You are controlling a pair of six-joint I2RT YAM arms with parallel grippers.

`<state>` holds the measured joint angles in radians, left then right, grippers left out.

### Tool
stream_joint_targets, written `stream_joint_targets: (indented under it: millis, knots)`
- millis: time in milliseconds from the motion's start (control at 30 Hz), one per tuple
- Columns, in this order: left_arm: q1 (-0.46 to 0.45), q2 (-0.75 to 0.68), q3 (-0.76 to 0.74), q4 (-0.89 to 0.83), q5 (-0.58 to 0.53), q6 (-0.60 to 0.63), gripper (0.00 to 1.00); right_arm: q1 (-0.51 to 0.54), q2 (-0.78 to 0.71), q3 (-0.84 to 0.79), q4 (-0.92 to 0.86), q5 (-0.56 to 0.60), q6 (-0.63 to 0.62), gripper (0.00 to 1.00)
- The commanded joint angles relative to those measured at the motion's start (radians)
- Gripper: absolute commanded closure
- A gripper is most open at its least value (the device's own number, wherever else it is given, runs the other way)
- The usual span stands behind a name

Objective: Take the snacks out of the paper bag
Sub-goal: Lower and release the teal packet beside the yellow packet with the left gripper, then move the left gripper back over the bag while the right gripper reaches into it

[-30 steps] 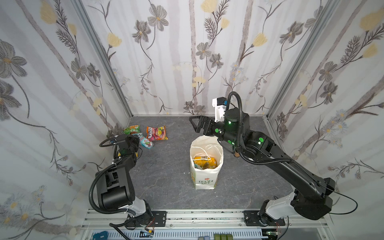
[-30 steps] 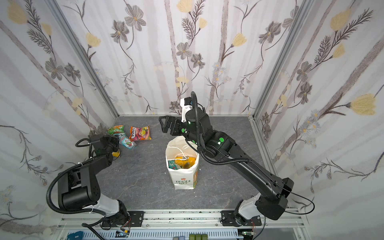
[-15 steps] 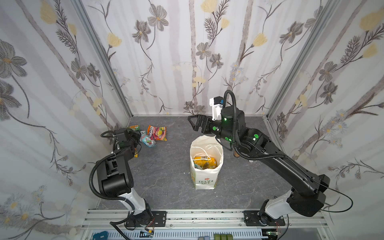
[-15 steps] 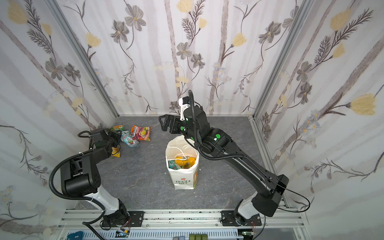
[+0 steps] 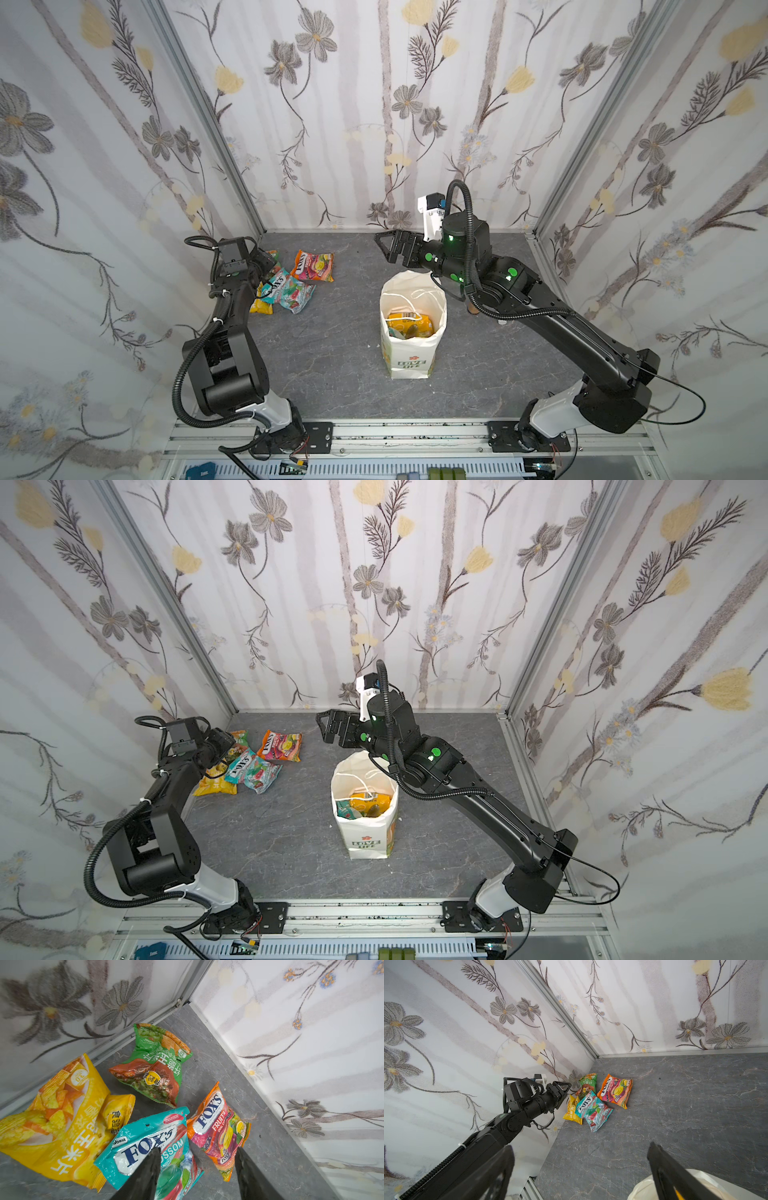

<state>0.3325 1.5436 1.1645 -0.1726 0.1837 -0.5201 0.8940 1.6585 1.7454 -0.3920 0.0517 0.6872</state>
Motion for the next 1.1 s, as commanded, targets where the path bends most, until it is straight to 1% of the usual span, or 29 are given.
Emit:
stream_joint_targets:
  millis: [0,133,233,400,533,633,800,833,867,1033,1067]
  knots:
    - [-0.002,-0.065,0.019,-0.101,-0.023,0.067,0.39,-0.003,0.006,0.003,0.040,-0.019,-0.002,0.01]
    - [-0.024,-0.174,0.021,-0.135,0.010,0.028,0.35,-0.004,0.007,0.003,0.049,-0.031,-0.002,0.01]
    - [-0.071,-0.275,0.012,-0.152,0.020,0.007,0.30,-0.010,0.006,0.005,0.053,-0.042,0.000,0.01]
    - [-0.158,-0.454,0.019,-0.213,0.011,0.009,0.22,-0.016,-0.006,0.003,0.042,-0.059,0.007,0.01]
    - [-0.229,-0.552,0.059,-0.285,-0.008,0.025,0.18,-0.020,-0.018,-0.004,0.021,-0.068,0.011,0.00]
    - [-0.301,-0.580,0.138,-0.372,-0.015,0.065,0.14,-0.022,-0.031,-0.022,0.013,-0.072,0.011,0.01]
    - [-0.424,-0.574,0.316,-0.537,0.018,0.147,0.07,-0.024,-0.055,-0.068,0.007,-0.075,0.023,0.01]
    - [-0.443,-0.574,0.344,-0.559,0.031,0.162,0.06,-0.024,-0.055,-0.076,0.005,-0.076,0.023,0.01]
    - [-0.464,-0.575,0.368,-0.575,0.050,0.178,0.05,-0.024,-0.088,-0.085,0.001,-0.078,0.027,0.01]
    - [-0.566,-0.559,0.460,-0.629,0.190,0.254,0.00,-0.025,-0.101,-0.107,-0.036,-0.101,0.041,0.02]
    - [-0.590,-0.549,0.481,-0.651,0.203,0.268,0.00,-0.025,-0.100,-0.108,-0.048,-0.102,0.041,0.02]
